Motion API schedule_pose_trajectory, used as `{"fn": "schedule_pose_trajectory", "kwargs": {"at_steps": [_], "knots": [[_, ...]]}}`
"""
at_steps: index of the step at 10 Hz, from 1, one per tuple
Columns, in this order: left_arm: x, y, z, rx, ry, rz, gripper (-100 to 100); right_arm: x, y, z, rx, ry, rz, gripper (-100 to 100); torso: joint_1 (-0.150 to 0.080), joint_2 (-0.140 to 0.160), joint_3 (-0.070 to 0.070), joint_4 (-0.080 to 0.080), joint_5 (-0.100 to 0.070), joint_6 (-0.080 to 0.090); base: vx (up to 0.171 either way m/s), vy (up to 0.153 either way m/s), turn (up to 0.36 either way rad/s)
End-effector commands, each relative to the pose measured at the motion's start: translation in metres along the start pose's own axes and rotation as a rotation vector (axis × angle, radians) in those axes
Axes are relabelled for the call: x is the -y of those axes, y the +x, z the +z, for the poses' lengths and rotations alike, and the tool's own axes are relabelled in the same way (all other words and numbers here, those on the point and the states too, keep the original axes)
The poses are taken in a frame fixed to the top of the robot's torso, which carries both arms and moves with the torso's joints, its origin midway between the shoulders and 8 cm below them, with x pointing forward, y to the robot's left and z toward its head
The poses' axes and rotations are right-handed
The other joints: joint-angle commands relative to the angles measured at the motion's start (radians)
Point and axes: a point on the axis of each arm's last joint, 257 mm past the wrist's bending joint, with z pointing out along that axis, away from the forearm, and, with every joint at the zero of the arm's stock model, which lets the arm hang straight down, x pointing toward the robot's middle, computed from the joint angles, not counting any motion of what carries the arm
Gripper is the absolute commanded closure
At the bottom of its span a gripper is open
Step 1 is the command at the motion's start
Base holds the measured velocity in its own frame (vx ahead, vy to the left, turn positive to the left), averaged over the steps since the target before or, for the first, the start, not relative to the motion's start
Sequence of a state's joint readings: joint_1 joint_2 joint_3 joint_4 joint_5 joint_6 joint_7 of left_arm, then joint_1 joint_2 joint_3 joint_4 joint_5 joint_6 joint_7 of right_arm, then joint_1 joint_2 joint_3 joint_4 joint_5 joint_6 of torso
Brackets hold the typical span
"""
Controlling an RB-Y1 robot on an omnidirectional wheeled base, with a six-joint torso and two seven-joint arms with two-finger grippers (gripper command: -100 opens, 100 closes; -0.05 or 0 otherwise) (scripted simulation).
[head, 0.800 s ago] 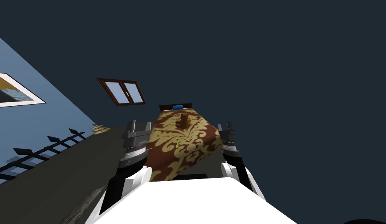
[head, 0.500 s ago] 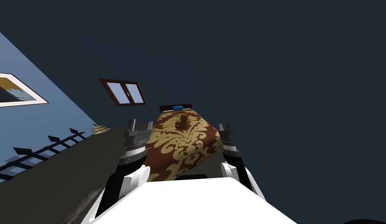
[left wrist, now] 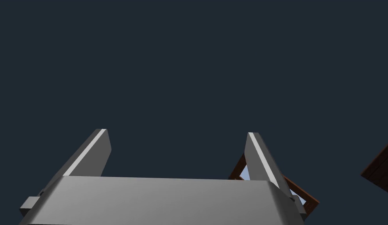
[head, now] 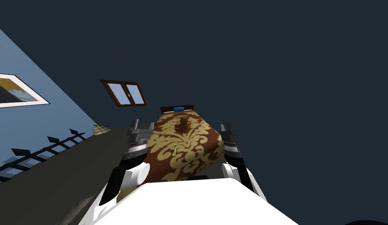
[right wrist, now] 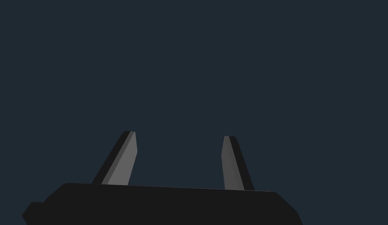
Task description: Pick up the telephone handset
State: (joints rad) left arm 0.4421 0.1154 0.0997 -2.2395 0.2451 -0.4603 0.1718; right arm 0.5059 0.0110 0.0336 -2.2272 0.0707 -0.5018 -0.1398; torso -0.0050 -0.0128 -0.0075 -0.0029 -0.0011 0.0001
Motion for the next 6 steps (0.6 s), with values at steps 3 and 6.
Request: {"fn": "schedule_pose_trajectory", "kwargs": {"at_steps": [3,6], "knots": [[-0.035,-0.039,0.01,0.076,-0.084,-0.081,-100,0.0,0.0,0.0,0.0,0.0,0.0,0,-0.003,-0.002,-0.001,0.0,-0.001,0.0,0.201,-0.126,0.057],[-0.062,-0.065,0.012,0.133,-0.139,-0.134,-100,0.0,0.0,0.0,0.0,0.0,0.0,0,-0.003,-0.002,-0.001,-0.001,-0.001,0.0,0.178,-0.117,0.036]]}}
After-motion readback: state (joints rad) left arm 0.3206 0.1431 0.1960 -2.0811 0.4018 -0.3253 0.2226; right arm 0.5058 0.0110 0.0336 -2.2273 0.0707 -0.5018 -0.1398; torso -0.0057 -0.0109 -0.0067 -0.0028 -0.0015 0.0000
